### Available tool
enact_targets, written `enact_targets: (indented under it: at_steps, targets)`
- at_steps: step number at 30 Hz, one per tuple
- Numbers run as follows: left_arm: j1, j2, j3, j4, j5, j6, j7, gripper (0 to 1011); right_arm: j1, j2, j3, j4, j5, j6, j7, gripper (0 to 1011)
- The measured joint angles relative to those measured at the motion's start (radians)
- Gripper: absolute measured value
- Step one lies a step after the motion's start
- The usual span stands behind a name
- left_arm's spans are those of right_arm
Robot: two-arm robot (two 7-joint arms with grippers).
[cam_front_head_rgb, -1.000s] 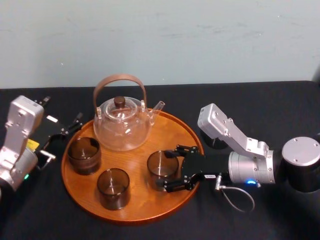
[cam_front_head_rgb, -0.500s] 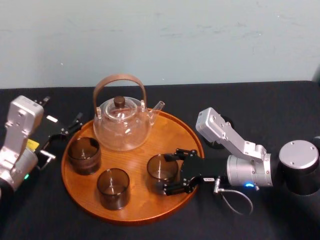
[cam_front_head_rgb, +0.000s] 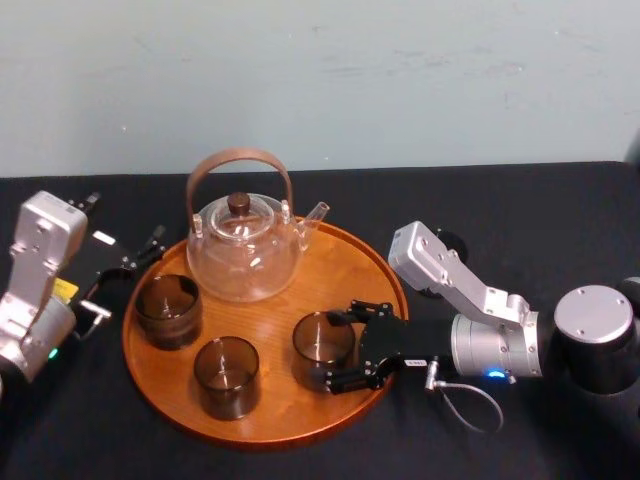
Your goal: Pick up the glass from the table and place it on the tray.
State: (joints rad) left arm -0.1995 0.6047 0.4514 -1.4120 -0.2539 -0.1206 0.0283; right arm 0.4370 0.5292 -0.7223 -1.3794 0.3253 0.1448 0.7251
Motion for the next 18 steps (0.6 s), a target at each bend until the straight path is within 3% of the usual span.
enact_targets:
  at_steps: [9,14,18]
  targets:
    - [0.0,0.0,0.0,0.0,0.0,0.0,0.0,1001,0.0,0.001,0.0,-0.001,0.002,0.002,0.001,903]
    - [0.0,0.0,0.0,0.0,0.0,0.0,0.0,1001,0.001,0.001,0.001,-0.001,0.003,0.004,0.001,1002]
    - [0.0,0.0,0.0,0.0,0.0,0.0,0.0,1002,0.001,0.001,0.001,-0.001,0.004,0.005,0.001,1002]
